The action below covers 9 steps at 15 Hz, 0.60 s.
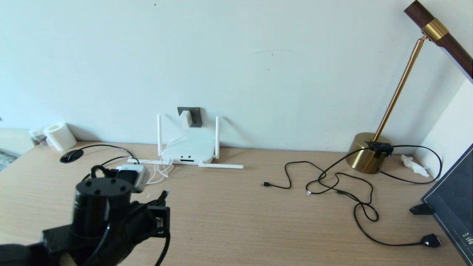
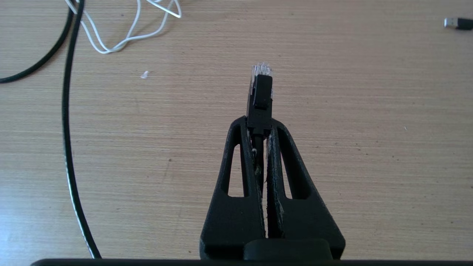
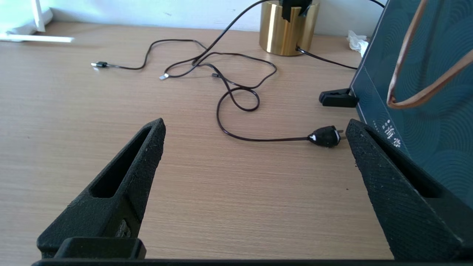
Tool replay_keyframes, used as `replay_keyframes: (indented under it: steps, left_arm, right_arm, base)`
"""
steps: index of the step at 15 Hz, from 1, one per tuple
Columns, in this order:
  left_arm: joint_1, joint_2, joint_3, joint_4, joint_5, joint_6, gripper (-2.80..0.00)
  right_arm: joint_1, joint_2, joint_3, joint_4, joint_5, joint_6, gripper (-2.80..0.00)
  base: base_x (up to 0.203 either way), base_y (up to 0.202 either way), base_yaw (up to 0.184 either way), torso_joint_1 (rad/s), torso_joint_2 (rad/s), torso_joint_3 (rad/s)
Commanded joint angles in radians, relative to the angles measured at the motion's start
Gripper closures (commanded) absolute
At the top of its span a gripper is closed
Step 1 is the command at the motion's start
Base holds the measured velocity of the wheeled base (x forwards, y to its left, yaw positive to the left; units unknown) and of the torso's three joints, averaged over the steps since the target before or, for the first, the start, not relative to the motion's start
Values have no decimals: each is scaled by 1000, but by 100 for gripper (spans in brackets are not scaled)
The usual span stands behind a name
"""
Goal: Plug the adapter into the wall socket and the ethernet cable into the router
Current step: Align cable and router interface
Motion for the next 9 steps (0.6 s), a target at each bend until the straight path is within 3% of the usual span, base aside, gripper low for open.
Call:
replay_keyframes:
  steps: [1,9]
  left_arm:
    - [-9,27,1,-5,7,-4,0]
    - [-11,7,45,-30,20,-51,0]
  right_arm:
    - [0,-1,2,0,2,-18,-280]
    - [0,1,2,-1,3,-2,-280]
  base:
    - [0,0,0,0,0,0]
    - [0,0,0,0,0,0]
